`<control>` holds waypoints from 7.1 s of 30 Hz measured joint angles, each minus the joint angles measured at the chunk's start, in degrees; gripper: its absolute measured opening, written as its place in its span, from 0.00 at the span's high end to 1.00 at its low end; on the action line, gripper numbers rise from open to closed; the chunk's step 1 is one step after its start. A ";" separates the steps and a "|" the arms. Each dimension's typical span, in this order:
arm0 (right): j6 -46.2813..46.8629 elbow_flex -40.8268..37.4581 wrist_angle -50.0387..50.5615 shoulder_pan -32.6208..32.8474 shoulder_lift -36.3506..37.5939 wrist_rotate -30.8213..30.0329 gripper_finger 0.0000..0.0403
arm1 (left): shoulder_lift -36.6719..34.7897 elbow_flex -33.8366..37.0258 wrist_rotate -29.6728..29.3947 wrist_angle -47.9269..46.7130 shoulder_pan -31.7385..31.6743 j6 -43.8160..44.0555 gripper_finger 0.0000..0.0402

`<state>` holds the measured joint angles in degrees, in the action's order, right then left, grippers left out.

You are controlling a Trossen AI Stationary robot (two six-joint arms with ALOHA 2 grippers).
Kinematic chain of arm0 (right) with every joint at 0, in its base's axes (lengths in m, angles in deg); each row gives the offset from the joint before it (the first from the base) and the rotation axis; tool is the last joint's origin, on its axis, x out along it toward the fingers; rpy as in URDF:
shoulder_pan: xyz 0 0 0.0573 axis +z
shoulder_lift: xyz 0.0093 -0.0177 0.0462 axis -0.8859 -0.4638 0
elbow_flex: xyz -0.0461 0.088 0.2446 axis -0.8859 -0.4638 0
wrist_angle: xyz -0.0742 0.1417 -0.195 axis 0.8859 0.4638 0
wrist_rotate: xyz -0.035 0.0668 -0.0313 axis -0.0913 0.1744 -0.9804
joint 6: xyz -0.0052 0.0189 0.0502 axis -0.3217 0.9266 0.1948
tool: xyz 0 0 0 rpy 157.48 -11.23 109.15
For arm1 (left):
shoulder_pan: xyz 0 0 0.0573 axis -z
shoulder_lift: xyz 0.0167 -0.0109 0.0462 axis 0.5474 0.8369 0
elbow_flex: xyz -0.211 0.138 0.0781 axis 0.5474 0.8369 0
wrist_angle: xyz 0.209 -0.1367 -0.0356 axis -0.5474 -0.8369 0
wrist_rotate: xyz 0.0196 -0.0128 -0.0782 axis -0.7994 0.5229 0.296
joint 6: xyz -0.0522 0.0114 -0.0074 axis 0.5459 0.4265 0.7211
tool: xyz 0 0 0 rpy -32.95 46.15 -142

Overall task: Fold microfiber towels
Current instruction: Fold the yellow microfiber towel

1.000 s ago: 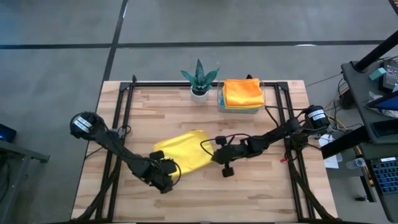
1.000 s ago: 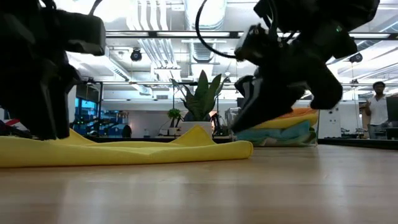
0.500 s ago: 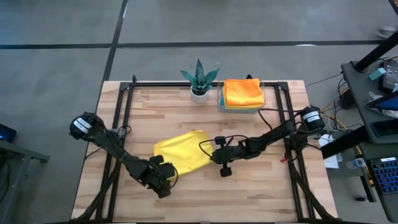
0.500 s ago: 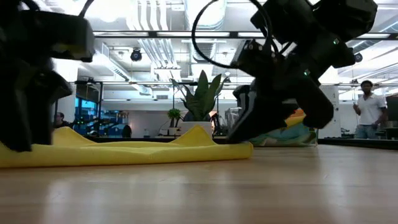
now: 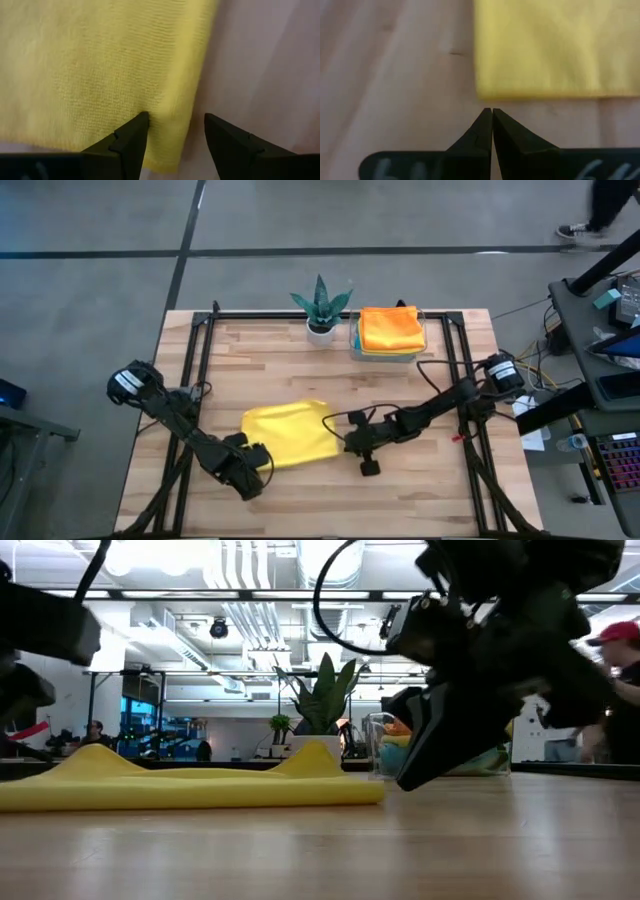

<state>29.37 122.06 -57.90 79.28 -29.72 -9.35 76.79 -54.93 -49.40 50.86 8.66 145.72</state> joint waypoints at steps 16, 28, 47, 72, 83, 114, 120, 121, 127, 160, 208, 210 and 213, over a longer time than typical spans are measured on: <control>-6.38 -0.20 7.76 5.34 10.22 -8.90 0.98 | -4.60 -5.25 -8.51 -2.57 -0.84 0.51 0.55; -9.62 -13.78 -9.17 3.25 25.28 -12.36 0.98 | 7.28 -12.40 -16.15 18.23 -10.38 -16.48 0.55; -8.23 -20.26 -19.86 3.18 24.35 -12.56 0.98 | 24.40 -25.85 -17.67 16.91 -14.40 -29.41 0.56; -8.32 -20.26 -19.83 3.18 24.35 -12.60 0.98 | 8.37 -20.19 -31.40 3.09 -6.86 -5.74 1.00; -8.82 -20.28 -20.32 3.14 24.33 -12.76 0.98 | -4.07 -6.95 -40.09 -0.46 3.70 22.13 1.00; -7.26 10.61 -23.04 -7.01 -10.22 7.21 0.32 | -8.80 -6.41 -43.79 -3.12 9.26 19.90 1.00; -7.91 17.74 -18.90 -8.73 -16.95 12.35 0.27 | -8.77 -6.41 -43.77 -3.28 9.49 19.63 1.00; -8.30 18.73 -18.34 -8.75 -17.92 12.94 0.29 | -8.77 -6.41 -43.77 -3.32 9.50 19.53 1.00; -10.54 21.56 -16.79 -8.71 -19.79 13.13 0.56 | -8.77 -6.41 -43.77 -3.23 9.92 19.19 1.00; -27.82 20.31 22.42 -5.40 6.96 6.75 0.98 | 7.39 -6.34 -53.01 41.46 7.71 -2.32 1.00; -32.02 44.47 31.66 -12.44 -17.92 3.45 0.92 | 4.38 -3.99 -40.90 5.12 11.13 37.94 1.00; -31.77 44.42 31.70 -12.52 -17.92 3.35 0.88 | 3.96 -3.86 -40.31 4.63 11.10 37.66 1.00; -31.75 44.42 31.20 -12.59 -17.92 3.37 0.79 | 3.35 -3.94 -39.47 4.62 11.13 35.43 0.99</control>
<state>-2.38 166.48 -26.70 66.69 -47.64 -5.98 80.14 -58.87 -88.86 55.49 19.78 181.15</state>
